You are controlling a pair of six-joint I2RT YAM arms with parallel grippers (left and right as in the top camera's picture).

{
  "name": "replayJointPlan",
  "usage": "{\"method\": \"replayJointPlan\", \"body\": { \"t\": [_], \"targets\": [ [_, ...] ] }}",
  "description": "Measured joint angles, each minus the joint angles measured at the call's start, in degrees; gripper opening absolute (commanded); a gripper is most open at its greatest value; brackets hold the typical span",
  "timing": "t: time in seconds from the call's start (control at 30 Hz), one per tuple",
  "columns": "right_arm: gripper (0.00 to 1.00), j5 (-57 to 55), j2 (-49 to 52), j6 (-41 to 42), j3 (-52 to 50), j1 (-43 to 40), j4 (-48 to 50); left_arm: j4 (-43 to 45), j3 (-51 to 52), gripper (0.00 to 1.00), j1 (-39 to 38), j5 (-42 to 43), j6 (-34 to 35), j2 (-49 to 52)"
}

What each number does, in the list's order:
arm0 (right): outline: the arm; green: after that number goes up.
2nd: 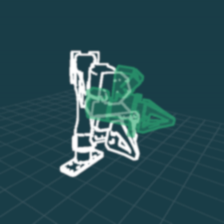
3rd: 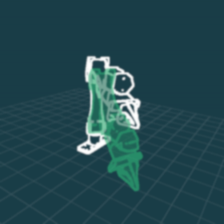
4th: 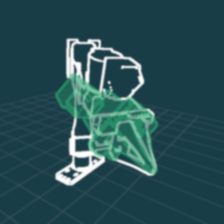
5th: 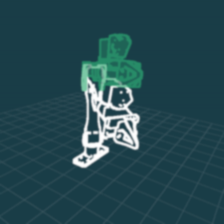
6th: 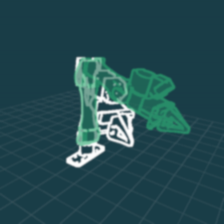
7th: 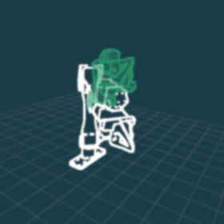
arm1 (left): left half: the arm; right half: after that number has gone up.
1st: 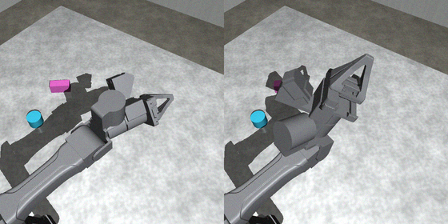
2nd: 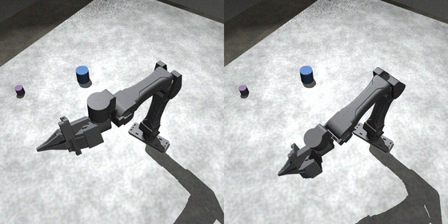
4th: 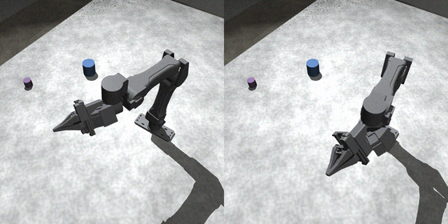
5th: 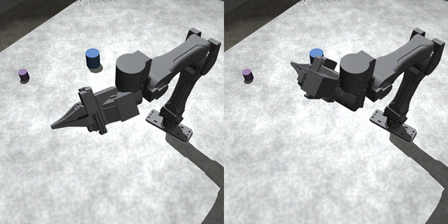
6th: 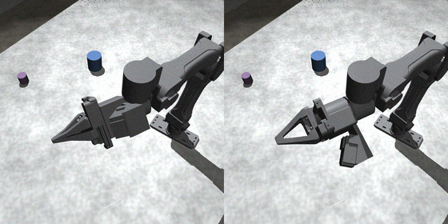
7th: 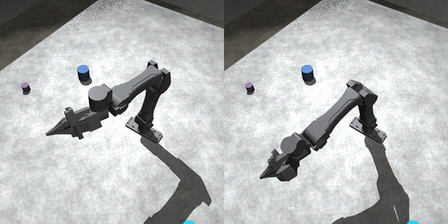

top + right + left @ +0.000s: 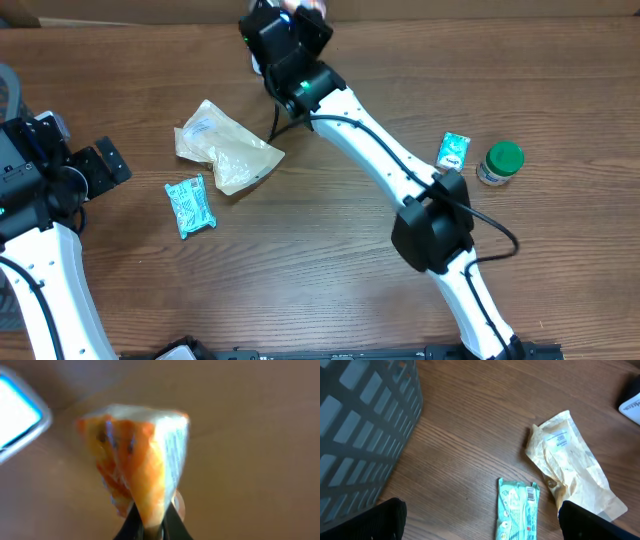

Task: Scan the item barcode
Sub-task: 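Hold the orange pack in front of the white scanner, then place the orange pack beside the jar and open the right gripper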

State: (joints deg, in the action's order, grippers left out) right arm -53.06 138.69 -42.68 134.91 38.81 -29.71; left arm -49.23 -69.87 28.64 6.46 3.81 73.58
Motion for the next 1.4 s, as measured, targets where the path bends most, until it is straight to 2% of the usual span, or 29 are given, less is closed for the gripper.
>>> {"method": "replayJointPlan", "body": {
  "t": [0.03,0.1,0.17,0.3,0.37,0.47,0.67,0.7,0.77,0.8,0.87,0.93,1.13,1.2,1.23,1.3,1.4],
  "targets": [
    [0.04,3.3,-2.3,6.6,-0.1,0.7,-9.4,0.0,0.0,0.99,0.0,0.0,0.0,0.0],
    [0.04,11.4,-4.7,14.6,0.0,0.7,-21.8,0.2,0.0,1.0,0.0,0.0,0.0,0.0],
    [0.04,20.4,-6.6,23.3,-0.1,-0.7,-30.3,0.1,0.0,1.0,0.0,0.0,0.0,0.0],
    [0.04,37.3,-9.6,33.8,-0.1,-7.6,-46.4,0.0,0.0,0.99,0.0,0.0,0.0,0.0],
    [0.04,42.0,-9.8,37.3,-0.1,-12.2,-55.3,0.0,0.0,1.0,0.0,0.0,0.0,0.0],
    [0.04,46.3,-9.8,41.4,-4.7,-21.7,-60.3,0.0,0.0,1.0,0.0,0.0,0.0,0.0],
    [0.04,51.4,-9.8,44.1,-16.1,-34.5,-57.6,0.0,0.0,1.0,0.0,0.0,0.0,0.0],
    [0.08,52.0,-9.8,44.3,-16.8,-35.8,-57.0,0.0,0.0,1.0,0.0,0.0,0.0,0.0],
    [0.3,53.3,-9.8,44.9,-18.2,-38.4,-55.8,0.0,0.0,0.99,0.0,0.0,0.0,0.0],
    [0.33,54.1,-9.8,45.1,-18.6,-39.5,-55.8,0.0,0.0,1.0,0.0,0.0,0.0,0.0],
    [0.66,55.0,-9.8,45.3,-18.8,-40.7,-55.9,0.0,0.0,0.99,0.0,0.0,0.0,0.0],
    [0.71,55.9,-9.8,45.6,-18.9,-41.1,-56.4,0.0,0.0,1.0,0.0,0.0,0.0,0.0],
    [0.72,57.9,-9.8,45.6,-18.9,-40.9,-56.4,0.0,0.0,1.0,0.0,0.0,0.0,0.0],
    [0.88,62.0,-9.8,44.2,-18.8,-40.8,-56.5,0.0,0.0,1.0,0.0,0.0,0.0,0.0],
    [0.89,64.8,-9.8,42.5,-18.8,-40.6,-56.7,0.0,0.0,1.0,0.0,0.0,0.0,0.0],
    [0.99,70.2,-9.8,40.6,-18.6,-39.8,-56.8,0.0,0.0,1.0,0.0,0.0,0.0,0.0],
    [1.0,79.1,-9.8,38.4,-17.9,-36.7,-53.7,0.0,0.0,1.0,0.0,0.0,0.0,0.0]
  ]
}}
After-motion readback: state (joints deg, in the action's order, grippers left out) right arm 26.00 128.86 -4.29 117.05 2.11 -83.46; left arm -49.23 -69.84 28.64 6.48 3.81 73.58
